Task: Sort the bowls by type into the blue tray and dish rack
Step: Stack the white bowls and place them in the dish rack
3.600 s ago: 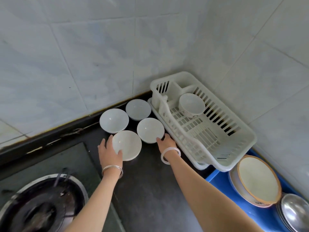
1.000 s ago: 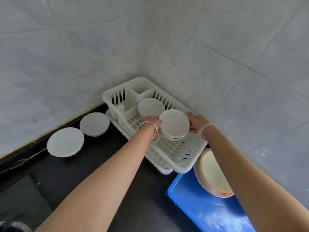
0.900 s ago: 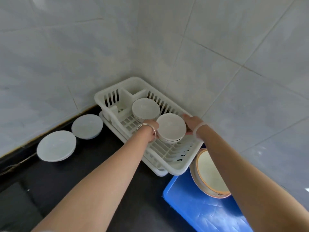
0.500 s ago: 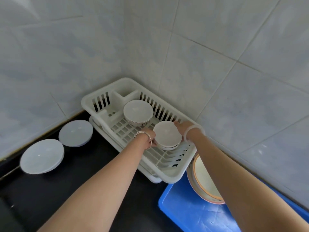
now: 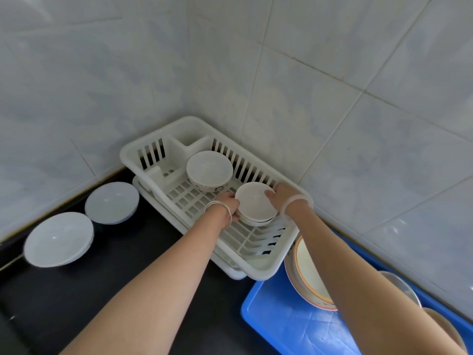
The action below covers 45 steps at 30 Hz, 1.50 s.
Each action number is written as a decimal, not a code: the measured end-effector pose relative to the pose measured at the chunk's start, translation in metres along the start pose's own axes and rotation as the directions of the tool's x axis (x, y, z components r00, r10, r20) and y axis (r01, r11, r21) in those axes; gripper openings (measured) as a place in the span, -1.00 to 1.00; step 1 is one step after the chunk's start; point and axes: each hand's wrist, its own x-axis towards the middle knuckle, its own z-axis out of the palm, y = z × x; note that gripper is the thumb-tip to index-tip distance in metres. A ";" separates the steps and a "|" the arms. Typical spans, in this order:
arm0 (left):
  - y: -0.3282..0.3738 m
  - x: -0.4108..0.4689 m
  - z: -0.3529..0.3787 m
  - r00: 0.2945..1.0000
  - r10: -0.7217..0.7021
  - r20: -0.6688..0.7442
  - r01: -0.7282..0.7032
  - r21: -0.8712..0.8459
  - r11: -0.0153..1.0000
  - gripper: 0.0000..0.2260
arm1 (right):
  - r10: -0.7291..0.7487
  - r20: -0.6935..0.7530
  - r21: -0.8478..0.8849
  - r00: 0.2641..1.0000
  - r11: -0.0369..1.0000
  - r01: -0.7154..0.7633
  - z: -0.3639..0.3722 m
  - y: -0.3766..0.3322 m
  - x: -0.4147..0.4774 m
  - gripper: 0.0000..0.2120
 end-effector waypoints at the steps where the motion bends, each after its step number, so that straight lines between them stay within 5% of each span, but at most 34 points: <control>1: 0.000 0.000 0.000 1.000 -0.001 0.003 0.001 0.012 1.000 -0.63 | -0.002 0.001 -0.010 1.000 1.000 0.002 0.001 0.000 0.000 -0.61; 9: 0.001 -0.013 -0.014 0.998 0.066 0.015 -0.068 0.158 0.985 -0.81 | -0.014 -0.213 0.131 0.977 0.990 0.043 -0.003 -0.005 -0.029 -0.64; 13: 0.000 -0.035 -0.032 0.977 0.209 -0.039 -0.195 0.234 0.953 -0.69 | -0.075 -0.228 0.235 0.971 0.963 0.130 0.006 -0.022 -0.060 -0.63; 20: -0.027 -0.090 -0.109 0.796 0.509 -0.326 -0.420 0.308 0.854 -0.72 | -0.270 -0.230 0.456 0.935 0.819 0.349 0.036 -0.094 -0.125 -0.71; 26: -0.072 -0.108 -0.197 0.608 0.479 -0.633 -0.242 0.427 0.871 -0.65 | -0.398 -0.122 0.351 0.909 0.840 0.414 0.093 -0.178 -0.142 -0.71; 33: -0.124 -0.104 -0.272 0.527 0.370 -0.765 -0.030 0.418 0.908 -0.55 | -0.318 0.063 0.340 0.946 0.898 0.279 0.138 -0.237 -0.102 -0.58; 39: -0.147 -0.096 -0.298 0.542 0.263 -0.798 -0.143 0.221 0.965 -0.44 | -0.196 0.093 0.367 0.976 0.918 0.150 0.162 -0.263 -0.070 -0.53; 45: -0.152 -0.092 -0.302 0.607 0.124 -0.785 -0.244 -0.036 0.969 -0.50 | -0.087 0.167 0.690 0.982 0.722 -0.053 0.176 -0.278 -0.055 -0.65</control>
